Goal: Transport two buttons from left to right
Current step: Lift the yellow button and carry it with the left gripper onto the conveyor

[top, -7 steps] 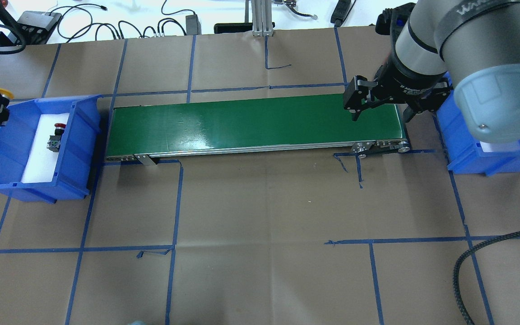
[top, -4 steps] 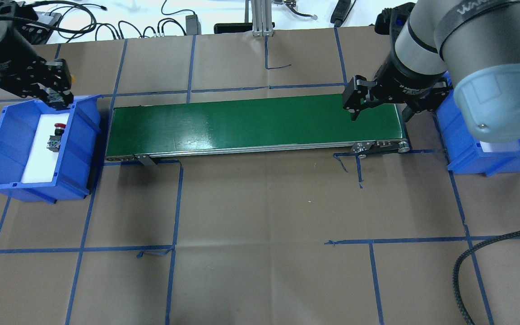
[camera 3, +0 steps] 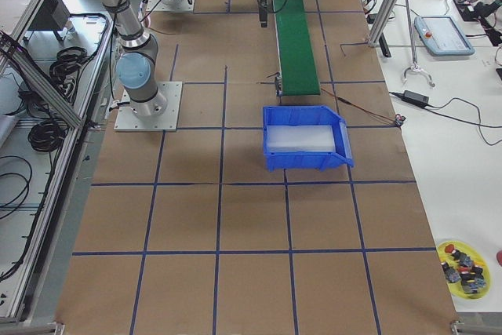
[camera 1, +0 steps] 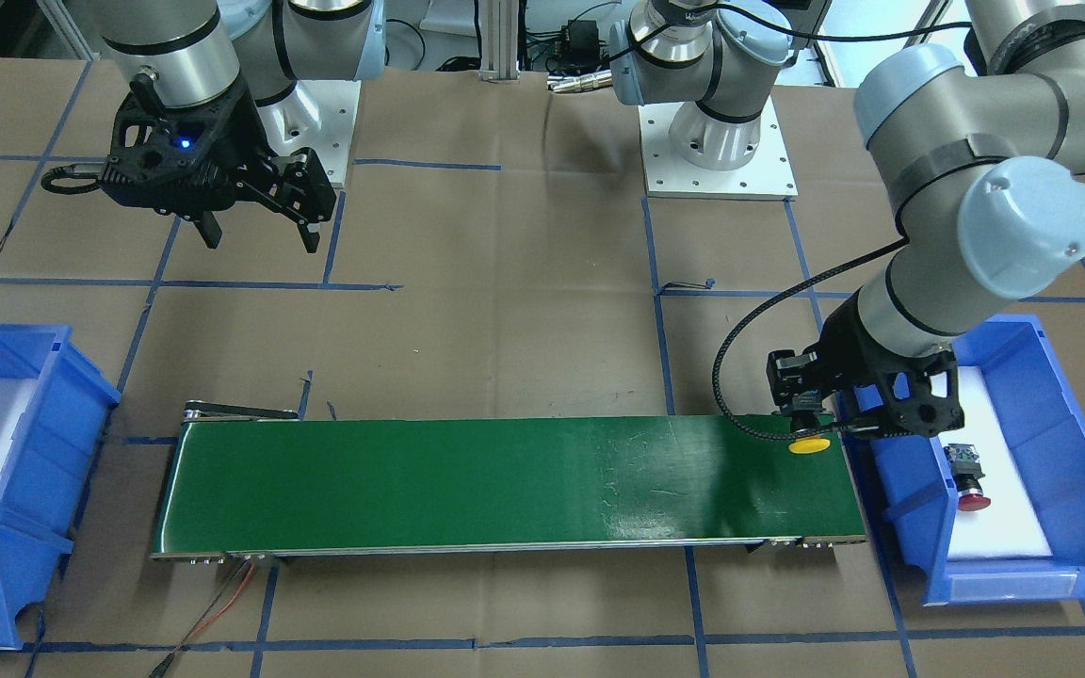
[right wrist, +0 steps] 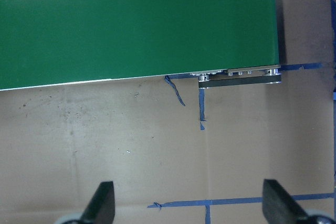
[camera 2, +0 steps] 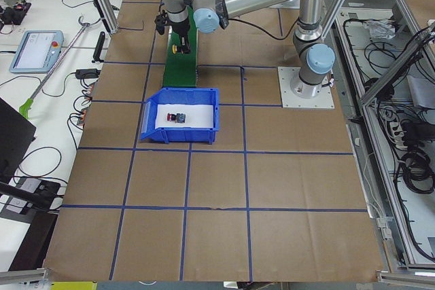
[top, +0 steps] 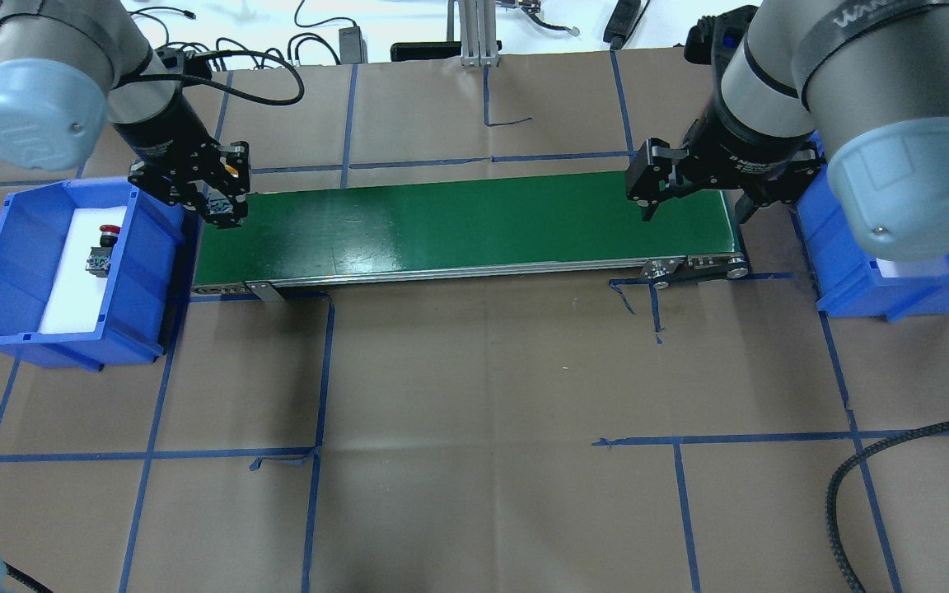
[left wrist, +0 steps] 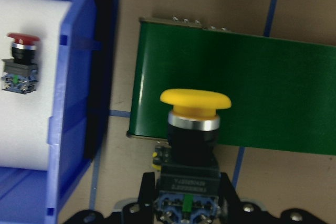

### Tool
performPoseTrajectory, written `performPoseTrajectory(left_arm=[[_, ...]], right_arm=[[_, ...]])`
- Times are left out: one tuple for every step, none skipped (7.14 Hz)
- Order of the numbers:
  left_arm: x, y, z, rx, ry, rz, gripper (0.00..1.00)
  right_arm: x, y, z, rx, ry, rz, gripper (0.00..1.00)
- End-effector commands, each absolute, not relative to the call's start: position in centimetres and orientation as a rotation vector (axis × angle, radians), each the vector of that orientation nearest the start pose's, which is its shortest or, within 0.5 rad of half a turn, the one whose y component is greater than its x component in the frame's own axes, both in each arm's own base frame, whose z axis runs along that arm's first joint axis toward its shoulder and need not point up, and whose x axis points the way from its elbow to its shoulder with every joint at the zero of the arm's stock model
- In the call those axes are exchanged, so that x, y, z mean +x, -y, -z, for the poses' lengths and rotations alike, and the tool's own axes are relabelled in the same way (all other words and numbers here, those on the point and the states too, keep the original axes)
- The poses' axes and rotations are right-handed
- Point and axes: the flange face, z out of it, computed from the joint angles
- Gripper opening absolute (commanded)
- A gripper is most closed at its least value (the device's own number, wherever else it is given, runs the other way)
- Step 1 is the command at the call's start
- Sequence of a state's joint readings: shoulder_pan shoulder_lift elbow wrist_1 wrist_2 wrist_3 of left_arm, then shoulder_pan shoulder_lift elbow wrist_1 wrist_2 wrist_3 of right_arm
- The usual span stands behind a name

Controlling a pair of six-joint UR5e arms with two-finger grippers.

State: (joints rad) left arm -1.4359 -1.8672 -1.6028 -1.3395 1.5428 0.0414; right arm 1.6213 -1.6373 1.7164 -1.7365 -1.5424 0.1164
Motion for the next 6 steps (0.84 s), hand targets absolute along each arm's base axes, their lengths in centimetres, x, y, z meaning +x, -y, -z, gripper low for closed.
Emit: performPoseTrajectory(left_arm=[[-5.8, 59.8, -28.3, -0.069, -3.167, -0.021, 0.01], [-5.8, 59.4, -26.3, -0.068, -3.162, 0.006, 0.02], [-5.7, 59.7, -25.9, -0.070, -3.161, 0.013, 0.03], [-5.5, 59.9, -26.0, -0.085, -3.162, 0.023, 0.28], [-5.5, 60.1, -26.1, -0.103, -3.161, 0.052, 0.89], [-5.3, 60.1, -26.2, -0.125, -3.160, 0.057, 0.99]], right_arm=[[16.0, 46.3, -46.5, 0.101, -3.103, 0.129, 1.00], [16.0, 46.4, -46.3, 0.101, -3.103, 0.125, 1.00], [16.0, 46.3, -46.4, 0.101, -3.103, 0.127, 1.00], [16.0, 46.3, -46.4, 0.103, -3.101, 0.127, 1.00], [16.0, 46.4, -46.3, 0.103, -3.103, 0.125, 1.00], [16.0, 46.4, -46.3, 0.103, -3.103, 0.125, 1.00]])
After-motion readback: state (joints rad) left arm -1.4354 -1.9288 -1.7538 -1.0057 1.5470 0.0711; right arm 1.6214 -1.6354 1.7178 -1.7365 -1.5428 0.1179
